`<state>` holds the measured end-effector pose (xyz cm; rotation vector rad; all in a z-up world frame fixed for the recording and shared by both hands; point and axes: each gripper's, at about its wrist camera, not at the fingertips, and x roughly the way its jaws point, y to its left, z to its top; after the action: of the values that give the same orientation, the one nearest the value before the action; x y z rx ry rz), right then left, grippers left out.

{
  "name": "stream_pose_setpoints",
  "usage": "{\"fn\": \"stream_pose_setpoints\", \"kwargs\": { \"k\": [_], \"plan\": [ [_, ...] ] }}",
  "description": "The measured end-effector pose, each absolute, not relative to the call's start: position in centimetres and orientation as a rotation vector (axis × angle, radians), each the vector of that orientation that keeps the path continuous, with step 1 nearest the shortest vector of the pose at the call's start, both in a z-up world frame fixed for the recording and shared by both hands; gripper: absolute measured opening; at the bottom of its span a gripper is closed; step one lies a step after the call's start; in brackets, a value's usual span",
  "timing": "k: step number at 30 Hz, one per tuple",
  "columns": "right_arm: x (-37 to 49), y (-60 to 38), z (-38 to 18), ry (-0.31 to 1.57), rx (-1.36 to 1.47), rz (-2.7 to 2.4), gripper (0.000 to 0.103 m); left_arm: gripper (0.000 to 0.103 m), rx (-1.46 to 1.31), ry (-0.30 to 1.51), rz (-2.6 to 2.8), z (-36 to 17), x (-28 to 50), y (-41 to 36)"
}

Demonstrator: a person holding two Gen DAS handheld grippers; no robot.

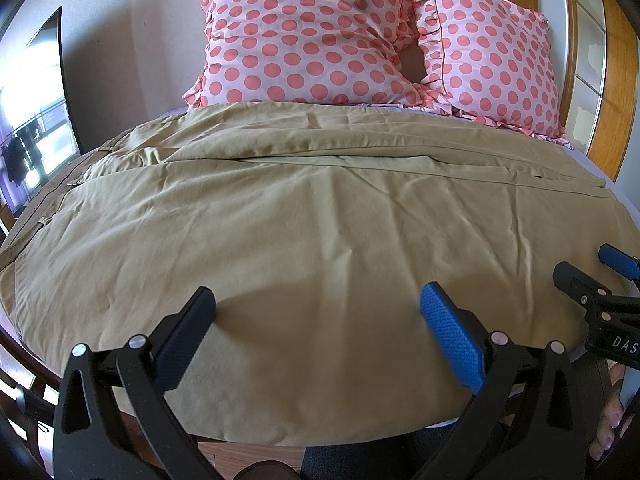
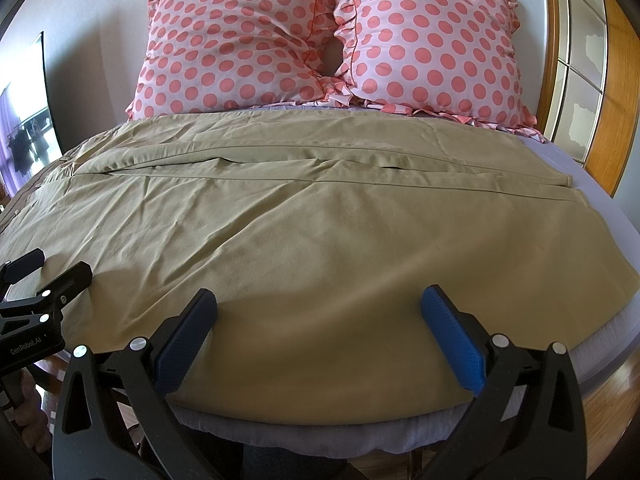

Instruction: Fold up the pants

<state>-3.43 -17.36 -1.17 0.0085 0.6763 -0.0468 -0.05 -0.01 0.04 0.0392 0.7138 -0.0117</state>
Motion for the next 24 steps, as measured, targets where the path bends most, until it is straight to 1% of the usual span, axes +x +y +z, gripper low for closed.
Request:
{"fn": "stream_pose_setpoints", "kwargs": {
  "k": [4, 7, 11, 14, 16, 17, 19, 20, 21, 24],
  "plan": [
    [-3.8, -17.3, -1.4, 0.648, 0.0, -0.036, 0.102, 0.101, 0.039, 0.716, -0.014, 0.1, 0.0, 0.0],
    [-3.1, -18.5, -0.8, 0.685, -0.014, -0.01, 0.102, 0.101, 0.047, 0.726, -0.022, 0.1, 0.1, 0.2],
    [-1.2, -23.2, 4.1, 0.626, 0.096, -0.103, 0.102, 0.101, 0.118, 0.684, 0.019, 1.0, -0.6, 0.2],
    [3.9, -28.9, 8.0, 0.682, 0.248, -0.207, 0.102, 0.101, 0.128, 0.641, 0.012, 2.0, -0.6, 0.4],
    [7.9, -32.1, 9.2, 0.725, 0.302, -0.332, 0.101, 0.101, 0.108, 0.627, -0.002, 2.7, -0.3, 0.7],
    [10.6, -33.9, 9.5, 0.748, 0.323, -0.401, 0.098, 0.101, 0.085, 0.618, -0.02, 3.1, 0.0, 0.9],
    [14.6, -36.2, 9.2, 0.793, 0.348, -0.48, 0.084, 0.101, 0.058, 0.609, -0.045, 3.5, 0.2, 1.2],
    [16.7, -37.6, 8.8, 0.821, 0.367, -0.523, 0.081, 0.101, 0.043, 0.604, -0.06, 3.7, 0.5, 1.4],
    [19.0, -39.0, 8.1, 0.846, 0.399, -0.565, 0.075, 0.101, 0.032, 0.599, -0.071, 3.8, 0.7, 1.5],
    [24.5, -41.8, 5.9, 0.889, 0.444, -0.69, 0.069, 0.101, 0.002, 0.592, -0.093, 4.2, 1.6, 2.0]
  ]
}}
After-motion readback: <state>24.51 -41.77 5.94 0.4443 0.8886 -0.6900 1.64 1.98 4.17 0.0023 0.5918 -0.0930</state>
